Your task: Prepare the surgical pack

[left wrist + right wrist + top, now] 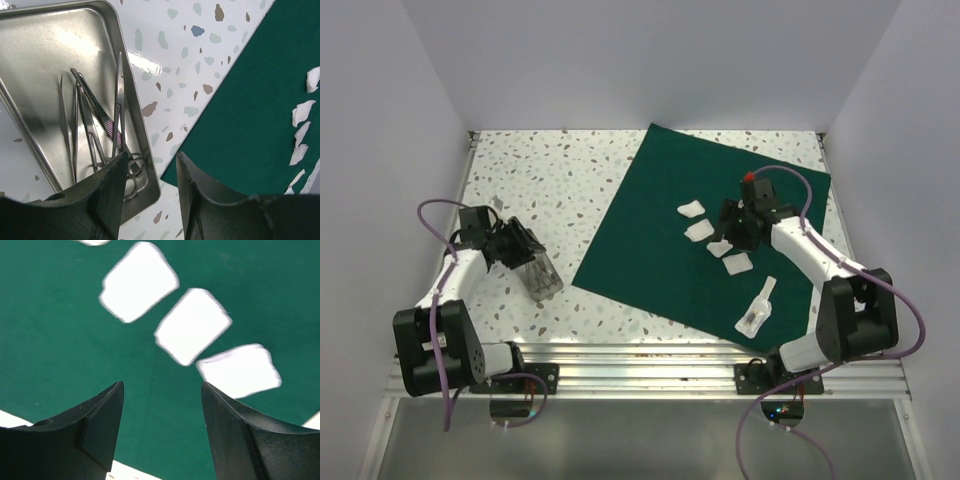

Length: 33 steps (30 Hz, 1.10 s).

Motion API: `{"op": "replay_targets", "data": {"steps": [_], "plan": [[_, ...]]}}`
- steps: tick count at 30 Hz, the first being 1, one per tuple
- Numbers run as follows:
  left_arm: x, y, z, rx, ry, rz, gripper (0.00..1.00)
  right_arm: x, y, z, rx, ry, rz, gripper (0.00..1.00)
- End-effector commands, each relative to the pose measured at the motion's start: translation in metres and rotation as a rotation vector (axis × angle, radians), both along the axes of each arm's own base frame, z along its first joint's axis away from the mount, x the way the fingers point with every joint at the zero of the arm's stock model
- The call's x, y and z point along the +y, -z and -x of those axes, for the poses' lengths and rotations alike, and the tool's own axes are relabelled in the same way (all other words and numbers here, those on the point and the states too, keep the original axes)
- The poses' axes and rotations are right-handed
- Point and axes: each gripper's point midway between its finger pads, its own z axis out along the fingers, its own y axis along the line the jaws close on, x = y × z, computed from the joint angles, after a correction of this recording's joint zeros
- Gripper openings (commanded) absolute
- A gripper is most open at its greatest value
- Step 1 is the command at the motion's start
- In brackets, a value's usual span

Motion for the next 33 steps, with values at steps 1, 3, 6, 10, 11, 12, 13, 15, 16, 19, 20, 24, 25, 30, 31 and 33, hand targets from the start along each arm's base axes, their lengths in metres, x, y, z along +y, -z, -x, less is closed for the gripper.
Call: {"op": "replay_targets", "data": {"steps": [1, 3, 6, 10, 11, 12, 13, 15, 16, 19, 20, 24, 25, 30, 31, 33], "plan": [[-0.005, 0.001, -0.008, -0.046, 0.021, 0.039, 0.47, -0.019, -0.006, -0.002, -0.017, 0.066, -0.065, 0.65], [-0.008, 0.006, -0.009, -0.048, 0.027, 0.058, 0.45, -0.037, 0.0, -0.002, -0.009, 0.108, -0.064, 0.63], [-0.01, 0.01, -0.013, -0.044, 0.039, 0.078, 0.4, -0.056, 0.006, 0.0, -0.002, 0.149, -0.079, 0.59], [-0.023, 0.003, -0.014, -0.08, 0.091, 0.132, 0.37, -0.069, 0.015, 0.004, 0.009, 0.178, -0.088, 0.56], [-0.026, -0.004, -0.017, -0.114, 0.102, 0.135, 0.37, -0.066, 0.021, 0.007, 0.016, 0.168, -0.099, 0.55], [-0.036, -0.006, -0.016, -0.119, 0.12, 0.148, 0.37, -0.075, 0.022, 0.007, 0.015, 0.195, -0.101, 0.54], [-0.041, -0.01, -0.017, -0.128, 0.132, 0.151, 0.38, -0.077, 0.026, 0.007, 0.022, 0.197, -0.1, 0.53], [-0.061, -0.019, -0.019, -0.154, 0.182, 0.165, 0.38, -0.082, 0.033, 0.008, 0.033, 0.201, -0.093, 0.52], [-0.068, -0.021, -0.019, -0.158, 0.201, 0.169, 0.38, -0.084, 0.034, 0.007, 0.034, 0.206, -0.09, 0.51], [-0.087, -0.028, -0.02, -0.17, 0.251, 0.175, 0.38, -0.083, 0.037, 0.01, 0.039, 0.221, -0.14, 0.47], [-0.091, -0.03, -0.021, -0.181, 0.26, 0.178, 0.38, -0.082, 0.04, 0.012, 0.046, 0.24, -0.157, 0.46], [-0.103, -0.034, -0.02, -0.192, 0.301, 0.192, 0.38, -0.078, 0.044, 0.019, 0.05, 0.291, -0.197, 0.43], [-0.104, -0.034, -0.02, -0.194, 0.309, 0.196, 0.38, -0.08, 0.046, 0.019, 0.048, 0.309, -0.189, 0.42], [-0.107, -0.033, -0.019, -0.19, 0.332, 0.204, 0.38, -0.081, 0.059, 0.032, 0.09, 0.349, -0.19, 0.39], [-0.108, -0.033, -0.019, -0.19, 0.341, 0.206, 0.38, -0.081, 0.06, 0.034, 0.089, 0.354, -0.186, 0.39], [-0.108, -0.032, -0.018, -0.188, 0.345, 0.202, 0.38, -0.083, 0.06, 0.038, 0.081, 0.361, -0.175, 0.39]]}}
